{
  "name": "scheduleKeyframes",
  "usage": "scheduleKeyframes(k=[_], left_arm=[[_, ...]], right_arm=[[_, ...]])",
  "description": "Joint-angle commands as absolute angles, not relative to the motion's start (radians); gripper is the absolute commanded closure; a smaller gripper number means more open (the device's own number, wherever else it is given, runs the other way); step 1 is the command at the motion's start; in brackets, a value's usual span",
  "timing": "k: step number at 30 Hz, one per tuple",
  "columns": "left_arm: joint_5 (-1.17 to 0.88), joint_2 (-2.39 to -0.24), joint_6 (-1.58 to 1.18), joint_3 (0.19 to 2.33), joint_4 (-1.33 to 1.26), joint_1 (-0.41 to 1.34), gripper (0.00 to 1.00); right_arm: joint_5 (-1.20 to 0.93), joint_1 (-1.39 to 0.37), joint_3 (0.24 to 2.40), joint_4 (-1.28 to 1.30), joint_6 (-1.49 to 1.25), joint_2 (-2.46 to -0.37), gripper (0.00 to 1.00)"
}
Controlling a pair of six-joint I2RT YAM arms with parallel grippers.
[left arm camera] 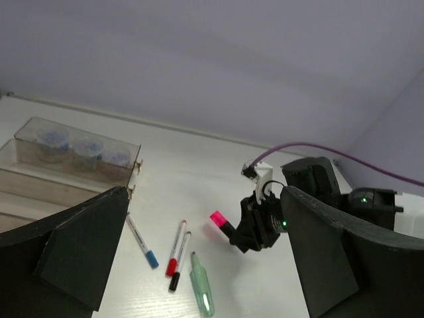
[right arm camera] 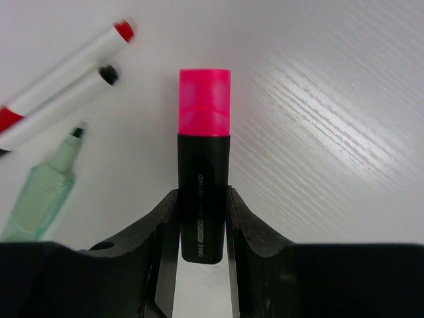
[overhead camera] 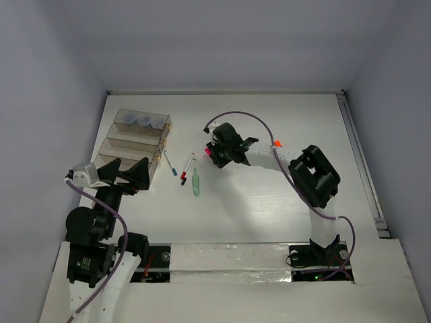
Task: Sort the stationery into containers
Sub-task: Pick up the pen from the center of the board, then place the pen in the storage box.
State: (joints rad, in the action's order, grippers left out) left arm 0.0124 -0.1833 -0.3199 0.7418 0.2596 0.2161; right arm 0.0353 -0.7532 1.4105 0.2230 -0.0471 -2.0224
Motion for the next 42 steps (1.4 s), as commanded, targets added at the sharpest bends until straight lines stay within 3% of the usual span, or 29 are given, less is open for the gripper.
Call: scheduleKeyframes(k=[1,5,13,16,25,42], left_arm=[[0.084,-0.201,-0.330,0.827,0.138,0.222,0.01],[0.072,-0.225,-0.337,0.893,0.083,0.222,0.01],[0.222,-0.245,-0.348,0.813,-0.032,0.232,0.01],[0.227,-0.250,-0.341,0.773,-0.044,0.232,0.01],[0.210,-0.253,-0.327,0.765,-0.038,0.232,0.01],[0.202,-0.245,-0.324,0.762,-0.037,0.232,0.01]], right_arm=[[-0.093,-0.758,1.479,0.125,-0.112,-1.921,0.91],[-0.221,-0.790,1.630,0.071,-0.187,-2.021,0.90],[-0.357,-0.822,2.326,0.123,-0.255,-2.423,0.89],[-0.376,-0.822,2.454,0.089,-0.308,-2.537,0.89],[-0.287,-0.865,2.595,-0.087,-0.304,-2.689,0.82],[-0.213,-0.874,2.605,-0.149,-0.324,-2.801,0.72]])
